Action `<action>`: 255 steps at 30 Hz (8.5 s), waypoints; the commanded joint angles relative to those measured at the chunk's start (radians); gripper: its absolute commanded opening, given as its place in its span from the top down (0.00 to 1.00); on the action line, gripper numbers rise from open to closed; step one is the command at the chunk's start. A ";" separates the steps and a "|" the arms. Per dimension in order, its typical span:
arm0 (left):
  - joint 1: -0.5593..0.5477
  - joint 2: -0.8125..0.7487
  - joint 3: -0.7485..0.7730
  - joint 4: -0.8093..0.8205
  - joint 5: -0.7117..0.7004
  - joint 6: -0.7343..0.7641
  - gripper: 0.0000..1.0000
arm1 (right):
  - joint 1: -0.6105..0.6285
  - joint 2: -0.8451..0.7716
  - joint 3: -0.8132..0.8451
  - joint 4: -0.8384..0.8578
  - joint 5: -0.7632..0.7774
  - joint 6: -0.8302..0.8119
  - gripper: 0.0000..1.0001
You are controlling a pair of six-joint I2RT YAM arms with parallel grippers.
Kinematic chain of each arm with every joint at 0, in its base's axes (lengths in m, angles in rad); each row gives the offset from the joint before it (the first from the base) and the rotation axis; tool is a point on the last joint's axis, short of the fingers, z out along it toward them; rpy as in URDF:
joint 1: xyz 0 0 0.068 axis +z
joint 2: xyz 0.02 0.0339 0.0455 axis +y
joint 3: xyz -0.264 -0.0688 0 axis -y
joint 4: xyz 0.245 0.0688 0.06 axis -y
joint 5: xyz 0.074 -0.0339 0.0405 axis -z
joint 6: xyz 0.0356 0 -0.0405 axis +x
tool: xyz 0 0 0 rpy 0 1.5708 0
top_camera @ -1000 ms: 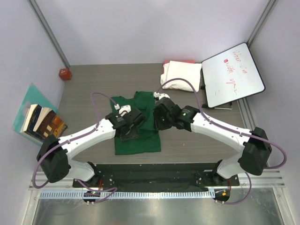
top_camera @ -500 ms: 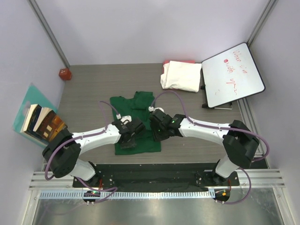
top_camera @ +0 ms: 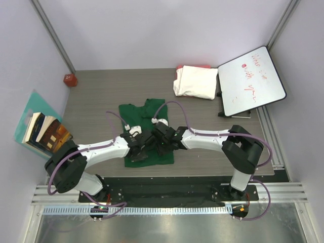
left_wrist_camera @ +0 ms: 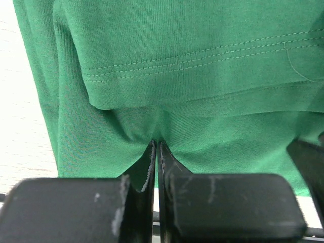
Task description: Fold and stack the t-shirts
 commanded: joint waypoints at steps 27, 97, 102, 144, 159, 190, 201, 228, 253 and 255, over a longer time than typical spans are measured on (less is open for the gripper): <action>-0.016 -0.027 -0.187 0.134 0.047 -0.027 1.00 | -0.158 0.319 0.430 0.178 0.199 -0.213 0.72; 0.196 0.070 0.149 0.085 -0.297 0.126 1.00 | -0.055 0.072 -0.169 0.286 0.015 0.008 0.99; 0.296 0.134 0.222 0.119 -0.266 0.219 1.00 | -0.050 0.040 -0.212 0.271 -0.005 0.000 0.99; 0.491 -0.030 0.114 0.037 0.091 0.215 0.28 | -0.049 0.037 -0.162 0.195 0.073 0.045 0.99; 0.491 -0.002 0.046 0.168 0.133 0.244 0.52 | -0.049 0.054 -0.166 0.200 0.067 0.046 0.99; 0.491 -0.001 0.090 -0.070 -0.033 0.216 0.82 | -0.049 0.067 -0.143 0.168 0.078 0.066 0.99; 0.491 -0.138 0.077 -0.091 -0.039 0.229 0.27 | -0.050 -0.048 -0.113 0.134 0.162 0.046 0.87; 0.204 -0.093 -0.021 0.054 0.096 0.089 0.81 | -0.213 0.303 0.383 0.074 0.061 -0.187 0.99; 0.236 0.143 0.211 -0.185 -0.067 0.156 0.71 | -0.311 0.359 0.318 0.113 0.160 -0.152 0.99; 0.259 0.179 0.270 -0.170 -0.059 0.211 0.57 | -0.330 0.359 0.320 0.114 0.170 -0.149 0.99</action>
